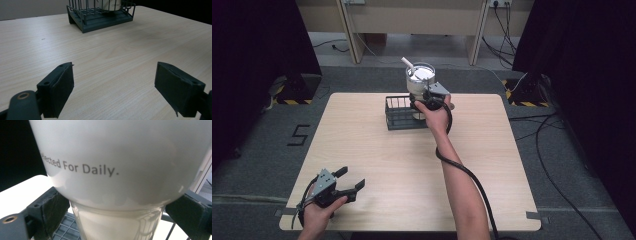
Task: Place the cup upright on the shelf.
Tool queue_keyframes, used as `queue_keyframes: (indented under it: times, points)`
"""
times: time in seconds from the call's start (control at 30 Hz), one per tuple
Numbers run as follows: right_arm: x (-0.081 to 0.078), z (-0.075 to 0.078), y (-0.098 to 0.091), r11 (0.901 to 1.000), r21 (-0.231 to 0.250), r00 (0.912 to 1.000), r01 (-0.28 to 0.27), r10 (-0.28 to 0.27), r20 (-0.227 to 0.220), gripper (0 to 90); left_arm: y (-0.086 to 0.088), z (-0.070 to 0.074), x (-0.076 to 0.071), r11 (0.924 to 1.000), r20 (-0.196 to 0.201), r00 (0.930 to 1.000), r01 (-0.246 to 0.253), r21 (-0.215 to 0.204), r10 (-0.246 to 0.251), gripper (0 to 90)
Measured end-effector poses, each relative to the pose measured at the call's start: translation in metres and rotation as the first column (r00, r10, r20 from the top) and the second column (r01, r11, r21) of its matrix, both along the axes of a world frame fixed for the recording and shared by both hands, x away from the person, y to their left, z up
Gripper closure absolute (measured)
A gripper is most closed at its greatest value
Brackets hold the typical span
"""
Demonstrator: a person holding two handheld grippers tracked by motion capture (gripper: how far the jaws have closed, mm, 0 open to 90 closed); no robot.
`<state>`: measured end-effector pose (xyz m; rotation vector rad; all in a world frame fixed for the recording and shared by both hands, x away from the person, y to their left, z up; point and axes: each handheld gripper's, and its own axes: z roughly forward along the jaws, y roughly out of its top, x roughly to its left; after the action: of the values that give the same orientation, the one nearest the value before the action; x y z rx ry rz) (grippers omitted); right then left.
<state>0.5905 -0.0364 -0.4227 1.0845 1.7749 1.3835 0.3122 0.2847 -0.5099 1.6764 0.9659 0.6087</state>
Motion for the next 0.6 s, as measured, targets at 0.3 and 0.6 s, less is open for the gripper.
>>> queue_keyframes:
  times: [0.3, 0.6]
  points:
    - [-0.0045, 0.0016, -0.0030, 1.0000, 0.006, 1.0000, -0.005, 0.005, -0.002, 9.6, -0.0001, -0.0001, 0.0000, 1.0000, -0.001, 1.0000, 0.000, 0.001, 0.000, 15.3]
    - [-0.0100, 0.0035, -0.0079, 0.9997, 0.017, 0.9999, -0.015, 0.015, 0.000, 11.1, -0.0003, -0.0001, 0.0001, 1.0000, 0.000, 1.0000, -0.001, 0.002, 0.001, 15.2]
